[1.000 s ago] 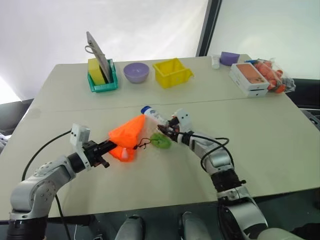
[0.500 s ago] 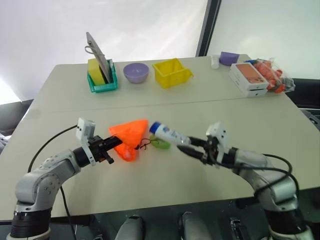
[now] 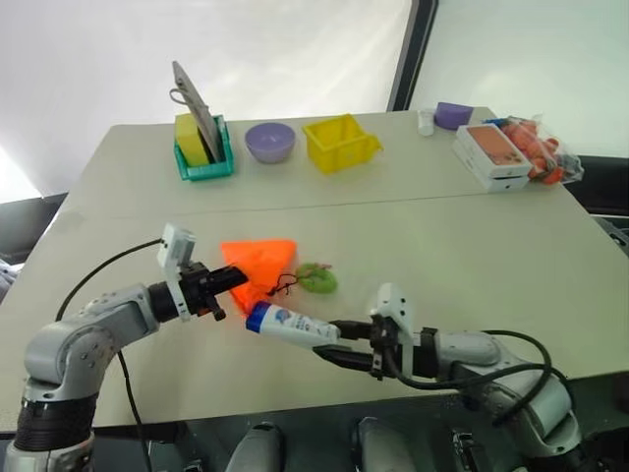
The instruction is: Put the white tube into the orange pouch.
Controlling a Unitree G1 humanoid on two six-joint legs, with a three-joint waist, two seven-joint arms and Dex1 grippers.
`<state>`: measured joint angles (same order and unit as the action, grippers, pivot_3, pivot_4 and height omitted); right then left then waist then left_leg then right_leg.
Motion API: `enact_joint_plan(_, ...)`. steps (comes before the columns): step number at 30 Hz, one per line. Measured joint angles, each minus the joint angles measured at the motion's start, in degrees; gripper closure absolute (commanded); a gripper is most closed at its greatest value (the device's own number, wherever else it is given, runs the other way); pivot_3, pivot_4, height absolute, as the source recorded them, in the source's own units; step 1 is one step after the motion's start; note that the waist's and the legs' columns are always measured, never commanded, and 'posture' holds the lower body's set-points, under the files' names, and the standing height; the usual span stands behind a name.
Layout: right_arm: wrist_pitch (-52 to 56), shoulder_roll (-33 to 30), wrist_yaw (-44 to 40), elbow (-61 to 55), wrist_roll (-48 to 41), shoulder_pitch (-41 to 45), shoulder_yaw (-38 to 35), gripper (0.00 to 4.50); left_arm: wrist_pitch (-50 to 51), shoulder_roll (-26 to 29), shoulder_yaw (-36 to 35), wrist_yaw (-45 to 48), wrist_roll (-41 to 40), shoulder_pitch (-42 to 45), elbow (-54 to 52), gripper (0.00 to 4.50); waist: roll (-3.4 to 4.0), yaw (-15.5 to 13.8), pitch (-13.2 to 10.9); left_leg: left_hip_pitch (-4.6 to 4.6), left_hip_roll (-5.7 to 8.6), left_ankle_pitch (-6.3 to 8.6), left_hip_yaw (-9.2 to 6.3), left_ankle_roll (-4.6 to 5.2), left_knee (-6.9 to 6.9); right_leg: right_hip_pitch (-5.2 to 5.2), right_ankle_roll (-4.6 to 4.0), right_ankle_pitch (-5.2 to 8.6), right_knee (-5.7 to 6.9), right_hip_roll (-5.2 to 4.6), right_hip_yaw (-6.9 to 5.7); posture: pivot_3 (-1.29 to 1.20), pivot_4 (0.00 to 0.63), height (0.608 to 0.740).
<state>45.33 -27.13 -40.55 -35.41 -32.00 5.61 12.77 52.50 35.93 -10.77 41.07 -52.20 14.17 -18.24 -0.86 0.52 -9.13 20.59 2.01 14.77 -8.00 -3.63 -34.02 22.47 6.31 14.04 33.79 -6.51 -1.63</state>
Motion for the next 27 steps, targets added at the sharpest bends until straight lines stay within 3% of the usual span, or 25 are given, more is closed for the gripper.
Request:
enact_joint_plan(20, -1.3, 8.6, 15.5, 6.9, 5.4, 2.2, -2.4, 2.81, 1.0, 1.2, 5.5, 0.9, 1.8, 1.9, -1.8, 4.5, 0.02, 0.2, 0.0, 0.01, -0.02, -0.01, -0.01, 0.01, 0.11, 0.04, 0.0, -0.02, -0.02, 0.03, 0.03, 0.0, 0.15, 0.74)
enact_joint_plan(27, -0.6, 12.1, 18.4, 11.5, 10.5, 10.7, 3.3, 2.81, 0.7, -1.2, 9.5, -0.5, 4.0, 1.9, -3.3, 4.5, 0.02, 0.2, 0.0, -0.03, -0.01, -0.01, -0.01, 0.02, 0.1, 0.05, -0.01, -0.02, 0.09, 0.04, 0.04, 0.0, 0.15, 0.74)
